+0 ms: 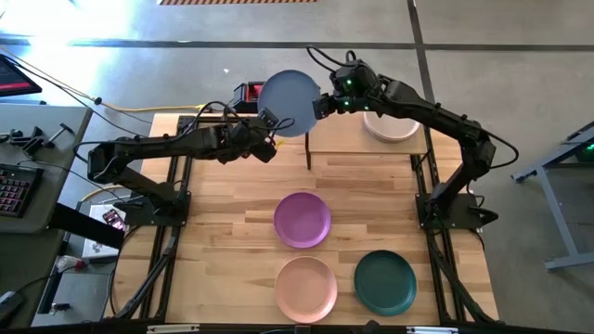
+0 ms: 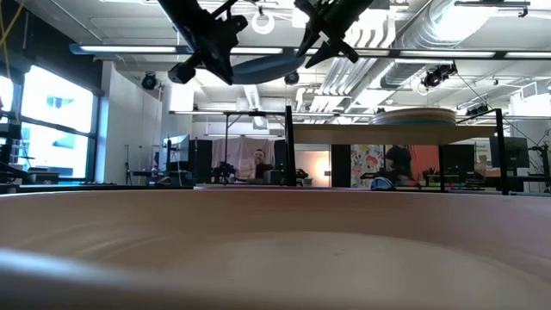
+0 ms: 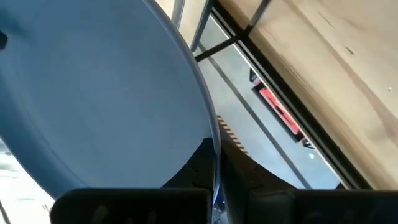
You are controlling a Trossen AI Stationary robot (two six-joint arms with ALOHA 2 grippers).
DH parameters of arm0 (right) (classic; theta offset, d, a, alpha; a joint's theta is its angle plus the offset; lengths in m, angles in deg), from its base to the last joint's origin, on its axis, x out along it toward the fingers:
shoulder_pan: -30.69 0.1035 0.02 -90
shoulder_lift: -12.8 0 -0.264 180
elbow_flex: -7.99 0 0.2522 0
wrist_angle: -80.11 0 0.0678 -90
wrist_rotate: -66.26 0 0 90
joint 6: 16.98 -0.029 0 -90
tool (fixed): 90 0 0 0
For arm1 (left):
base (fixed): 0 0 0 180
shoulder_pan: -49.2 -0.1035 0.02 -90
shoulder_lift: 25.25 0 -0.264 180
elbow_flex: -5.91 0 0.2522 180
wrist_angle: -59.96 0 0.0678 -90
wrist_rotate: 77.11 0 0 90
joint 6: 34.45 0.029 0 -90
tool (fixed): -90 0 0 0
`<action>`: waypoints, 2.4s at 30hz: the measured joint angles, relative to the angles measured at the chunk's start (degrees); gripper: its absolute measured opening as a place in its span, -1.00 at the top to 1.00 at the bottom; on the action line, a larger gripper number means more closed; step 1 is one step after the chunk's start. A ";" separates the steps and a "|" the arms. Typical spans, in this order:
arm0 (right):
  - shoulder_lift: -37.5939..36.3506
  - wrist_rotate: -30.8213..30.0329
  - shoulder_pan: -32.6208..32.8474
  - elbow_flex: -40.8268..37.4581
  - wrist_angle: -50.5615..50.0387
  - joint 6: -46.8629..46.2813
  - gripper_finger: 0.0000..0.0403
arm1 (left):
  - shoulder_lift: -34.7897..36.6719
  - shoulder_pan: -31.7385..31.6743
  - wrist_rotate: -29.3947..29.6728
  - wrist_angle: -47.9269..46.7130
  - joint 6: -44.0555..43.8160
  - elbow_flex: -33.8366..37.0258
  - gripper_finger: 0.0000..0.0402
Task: Place and stack plates onto a shelf
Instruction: Put the blue plate on the shelf
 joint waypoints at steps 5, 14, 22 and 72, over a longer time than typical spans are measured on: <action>0.00 -1.12 0.02 0.00 -0.14 0.11 0.41 | 0.00 0.14 -1.02 0.04 0.73 0.00 1.00; 0.00 -1.49 0.00 -0.02 -0.65 3.01 0.96 | 0.02 0.24 -1.31 0.21 0.51 0.00 0.99; 0.00 -1.45 -0.02 -0.02 -0.72 3.25 0.98 | 0.02 0.23 -1.55 0.49 -5.44 0.00 0.93; -3.34 -0.98 -15.39 -0.07 -26.66 9.31 1.00 | 0.11 2.00 15.84 4.65 -38.87 0.00 0.54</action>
